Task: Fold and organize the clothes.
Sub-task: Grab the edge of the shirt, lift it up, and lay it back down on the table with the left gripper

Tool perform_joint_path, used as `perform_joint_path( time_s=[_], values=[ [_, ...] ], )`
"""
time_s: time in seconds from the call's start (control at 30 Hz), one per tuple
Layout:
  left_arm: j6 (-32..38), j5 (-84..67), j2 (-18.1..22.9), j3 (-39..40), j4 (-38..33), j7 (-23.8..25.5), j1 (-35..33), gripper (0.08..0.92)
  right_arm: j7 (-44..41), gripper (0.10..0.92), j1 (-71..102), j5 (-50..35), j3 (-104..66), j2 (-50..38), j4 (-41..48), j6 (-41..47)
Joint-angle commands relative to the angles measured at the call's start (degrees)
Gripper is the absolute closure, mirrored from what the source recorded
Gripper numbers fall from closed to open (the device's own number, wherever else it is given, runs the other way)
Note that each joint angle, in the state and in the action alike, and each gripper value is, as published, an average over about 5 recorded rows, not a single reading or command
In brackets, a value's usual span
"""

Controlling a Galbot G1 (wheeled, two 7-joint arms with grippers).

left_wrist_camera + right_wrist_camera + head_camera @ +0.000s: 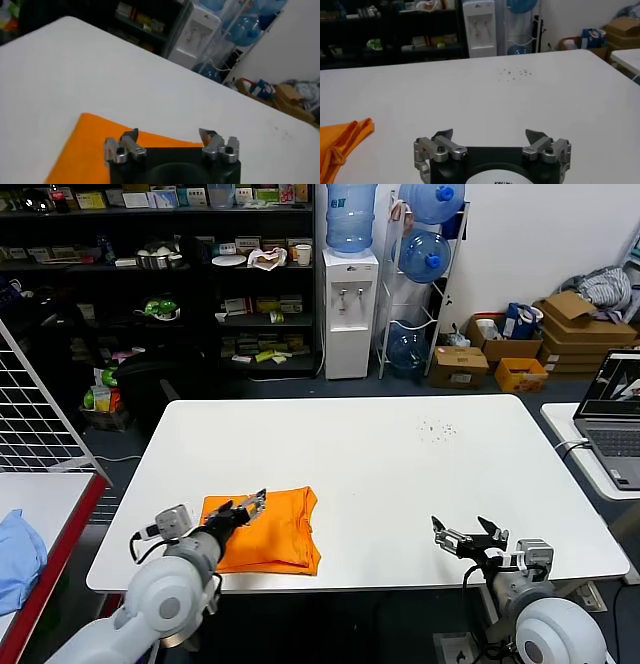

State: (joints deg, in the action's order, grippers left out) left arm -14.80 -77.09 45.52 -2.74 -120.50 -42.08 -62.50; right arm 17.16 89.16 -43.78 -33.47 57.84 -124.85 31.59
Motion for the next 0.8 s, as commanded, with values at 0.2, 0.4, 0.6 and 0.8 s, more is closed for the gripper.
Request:
perform_joint_path(
  time_s=[0.2,0.4,0.6,0.8],
  values=[
    [0.8,1.0,-24.7,-6.4,12.0,36.6,-11.9,0.087,-0.4,0.104,1.8,-1.4,-2.3,-1.0,-1.4,-0.3],
    [-1.5,2.1,-23.0,-4.9,15.1,42.0,-8.9,0.079,-0.4,0.104,4.7,-3.0,-6.6,-1.8,-4.2,-0.3],
    [-2.5,3.5,-20.4,-3.3,17.6,42.8,-6.8,0.079,-0.4,0.104,5.7,-3.1,-7.6,-1.4,-5.0,-0.4],
    [-2.7,3.9,-18.8,-2.9,18.5,42.6,-5.8,0.079,-0.3,0.104,5.5,-2.8,-7.2,-1.0,-4.7,-0.4]
  ],
)
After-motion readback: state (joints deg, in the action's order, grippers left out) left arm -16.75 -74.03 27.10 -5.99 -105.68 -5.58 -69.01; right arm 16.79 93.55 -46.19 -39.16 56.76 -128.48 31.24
